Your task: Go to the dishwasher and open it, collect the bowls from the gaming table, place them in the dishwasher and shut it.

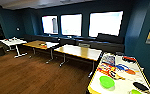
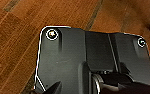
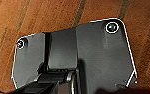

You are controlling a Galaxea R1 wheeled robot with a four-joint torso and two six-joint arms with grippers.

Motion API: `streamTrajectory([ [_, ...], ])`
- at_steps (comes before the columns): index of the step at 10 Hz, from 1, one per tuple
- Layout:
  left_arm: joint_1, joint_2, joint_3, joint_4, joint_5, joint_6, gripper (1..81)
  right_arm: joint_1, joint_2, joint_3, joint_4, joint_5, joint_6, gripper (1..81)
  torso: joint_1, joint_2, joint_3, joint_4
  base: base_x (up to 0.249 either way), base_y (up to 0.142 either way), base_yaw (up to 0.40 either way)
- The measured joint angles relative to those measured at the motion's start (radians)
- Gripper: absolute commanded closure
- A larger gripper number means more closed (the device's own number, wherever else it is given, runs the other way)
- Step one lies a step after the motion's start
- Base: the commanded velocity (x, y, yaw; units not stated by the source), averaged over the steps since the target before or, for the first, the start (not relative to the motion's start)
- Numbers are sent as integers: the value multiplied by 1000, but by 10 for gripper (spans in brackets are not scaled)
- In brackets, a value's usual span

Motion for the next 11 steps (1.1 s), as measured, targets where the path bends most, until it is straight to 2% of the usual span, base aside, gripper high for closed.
streamTrajectory([
  [11,-5,3,0,-1,-1,0,10,3,0,1,0,1,0,10,0,0,0,0,7,0,0],
])
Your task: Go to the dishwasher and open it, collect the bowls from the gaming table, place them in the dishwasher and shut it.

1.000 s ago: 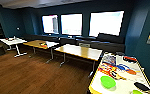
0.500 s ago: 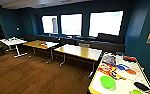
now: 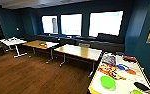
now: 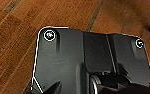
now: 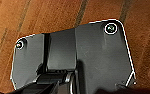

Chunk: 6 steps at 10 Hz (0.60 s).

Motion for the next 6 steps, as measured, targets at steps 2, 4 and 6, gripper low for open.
streamTrajectory([
  [2,14,-1,0,0,3,0,10,-13,0,0,0,-5,0,10,-2,-2,1,0,44,0,0],
  [4,-15,-3,0,0,-4,0,10,14,0,0,0,3,-1,10,2,0,0,0,0,0,-133],
  [6,-3,-3,0,0,-1,0,10,6,0,0,0,1,-1,10,1,0,0,0,0,0,-240],
])
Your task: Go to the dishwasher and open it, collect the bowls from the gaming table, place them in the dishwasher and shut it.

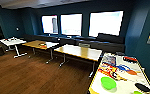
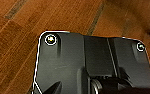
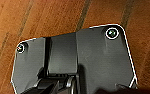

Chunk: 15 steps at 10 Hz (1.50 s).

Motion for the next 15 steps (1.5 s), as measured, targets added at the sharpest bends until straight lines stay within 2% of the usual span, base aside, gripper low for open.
streamTrajectory([
  [13,5,-3,1,0,1,0,10,-8,0,0,0,-3,0,10,-1,0,0,0,0,0,-366],
  [15,4,-3,1,0,2,0,10,-10,0,0,0,-4,0,10,-1,0,0,0,0,-106,0],
])
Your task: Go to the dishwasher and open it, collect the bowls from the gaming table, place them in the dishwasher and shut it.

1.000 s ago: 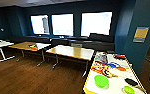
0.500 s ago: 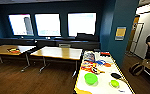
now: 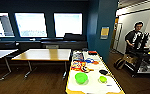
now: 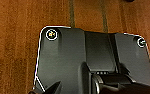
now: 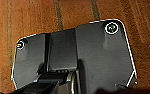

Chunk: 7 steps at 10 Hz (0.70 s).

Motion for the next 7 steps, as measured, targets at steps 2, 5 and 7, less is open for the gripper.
streamTrajectory([
  [2,-11,1,0,1,-4,0,10,1,0,0,0,1,0,10,0,0,0,0,0,0,0],
  [5,3,4,1,0,1,0,10,6,0,0,0,1,0,10,0,0,0,0,0,0,0],
  [7,2,4,1,0,-1,0,10,4,3,0,0,1,0,10,0,0,0,0,0,0,0],
])
